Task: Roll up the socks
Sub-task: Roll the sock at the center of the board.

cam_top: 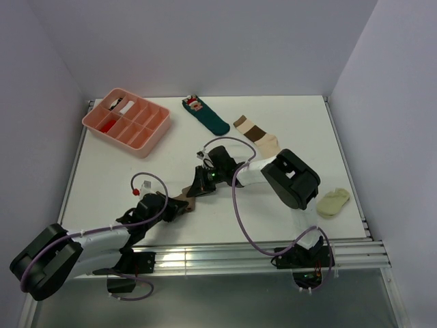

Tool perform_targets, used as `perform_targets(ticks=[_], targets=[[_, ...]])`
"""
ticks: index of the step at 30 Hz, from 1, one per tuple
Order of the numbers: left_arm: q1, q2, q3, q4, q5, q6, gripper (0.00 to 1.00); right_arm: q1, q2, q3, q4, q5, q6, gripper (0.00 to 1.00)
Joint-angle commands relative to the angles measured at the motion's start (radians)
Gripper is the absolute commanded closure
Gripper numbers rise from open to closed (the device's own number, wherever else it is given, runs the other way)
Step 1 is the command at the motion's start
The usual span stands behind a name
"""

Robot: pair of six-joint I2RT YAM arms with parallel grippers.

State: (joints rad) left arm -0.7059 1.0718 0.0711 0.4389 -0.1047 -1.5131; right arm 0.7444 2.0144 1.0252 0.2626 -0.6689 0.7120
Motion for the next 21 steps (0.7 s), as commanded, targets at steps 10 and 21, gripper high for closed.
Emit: perform_targets(ticks=[10, 21], targets=[[0.040, -0.073, 0.113, -0.285, -0.046, 0.171, 0.52, -0.049, -0.077, -0.054, -0.112, 0.112, -0.118, 1.00], [0.137, 0.009, 0.188, -0.306, -0.040, 0.297, 0.65, -0.106, -0.157, -0.093, -0.131, 0.107, -0.177, 1.00]])
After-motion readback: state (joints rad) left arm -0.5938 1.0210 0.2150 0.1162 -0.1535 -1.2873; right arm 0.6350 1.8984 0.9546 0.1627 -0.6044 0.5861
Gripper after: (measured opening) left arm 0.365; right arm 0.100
